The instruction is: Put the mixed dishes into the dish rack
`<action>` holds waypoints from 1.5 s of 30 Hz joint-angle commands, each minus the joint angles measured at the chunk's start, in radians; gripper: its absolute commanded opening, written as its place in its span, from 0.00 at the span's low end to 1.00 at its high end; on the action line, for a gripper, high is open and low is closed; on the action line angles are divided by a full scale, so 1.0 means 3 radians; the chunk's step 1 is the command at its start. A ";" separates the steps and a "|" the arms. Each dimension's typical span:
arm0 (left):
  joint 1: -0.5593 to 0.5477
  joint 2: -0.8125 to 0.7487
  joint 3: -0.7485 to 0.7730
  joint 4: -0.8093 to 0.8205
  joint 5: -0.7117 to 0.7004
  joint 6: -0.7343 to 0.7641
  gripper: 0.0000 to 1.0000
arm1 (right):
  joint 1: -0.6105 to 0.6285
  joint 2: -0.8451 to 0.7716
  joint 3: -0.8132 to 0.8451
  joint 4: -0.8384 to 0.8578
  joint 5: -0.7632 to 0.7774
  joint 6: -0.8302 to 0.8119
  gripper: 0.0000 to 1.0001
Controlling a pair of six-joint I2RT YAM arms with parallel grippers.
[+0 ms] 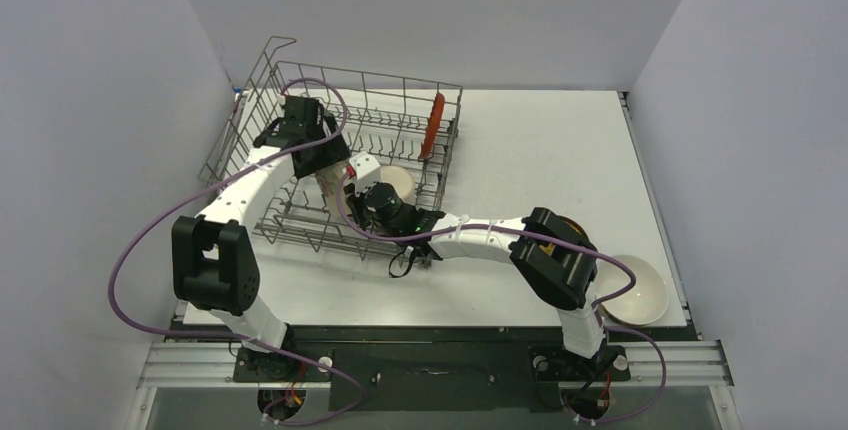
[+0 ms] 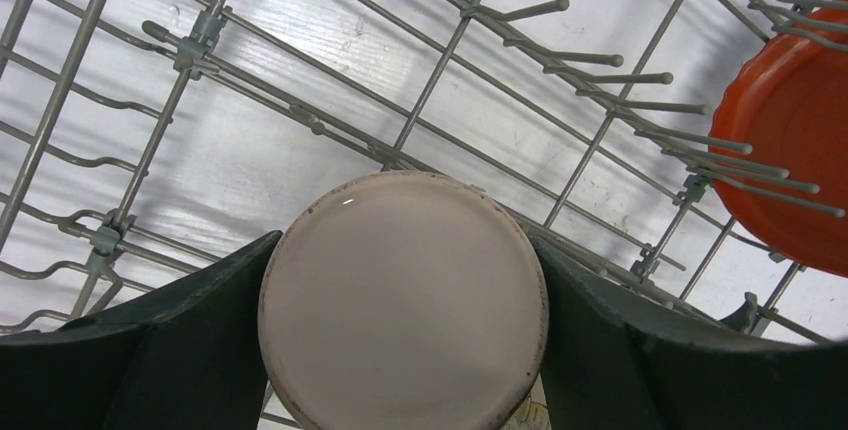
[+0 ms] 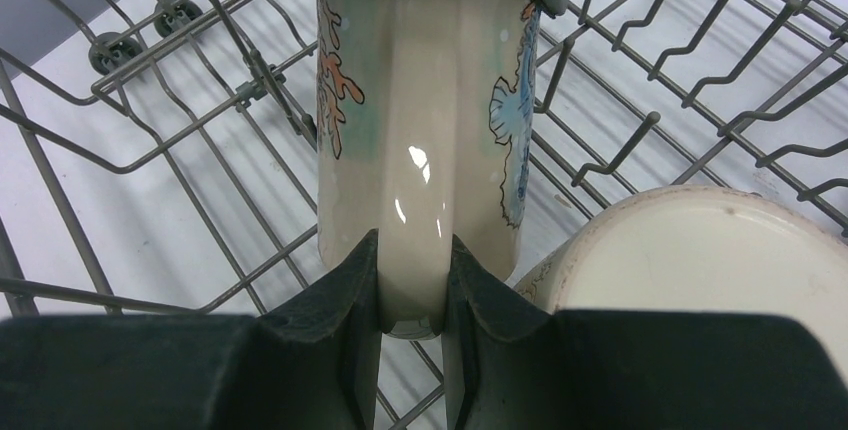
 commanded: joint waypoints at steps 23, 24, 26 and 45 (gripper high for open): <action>-0.0210 -0.0923 0.0177 0.0146 -0.0201 0.0267 0.00 | -0.0130 -0.1538 0.0155 -0.1361 0.0035 -0.0022 0.80; -0.0238 -0.0960 0.0208 0.0113 -0.0246 0.0352 0.00 | -0.0192 -0.1687 0.0018 -0.1338 0.0042 -0.0021 0.79; -0.0326 -0.1047 0.0194 0.0113 -0.0372 0.0478 0.00 | -0.0308 -0.1900 -0.0240 -0.1259 0.0040 -0.0013 0.79; -0.0527 -0.1576 -0.0752 0.1320 -0.0695 0.1120 0.00 | -0.0793 -0.2843 -0.1950 -0.0128 -0.0088 -0.0022 0.74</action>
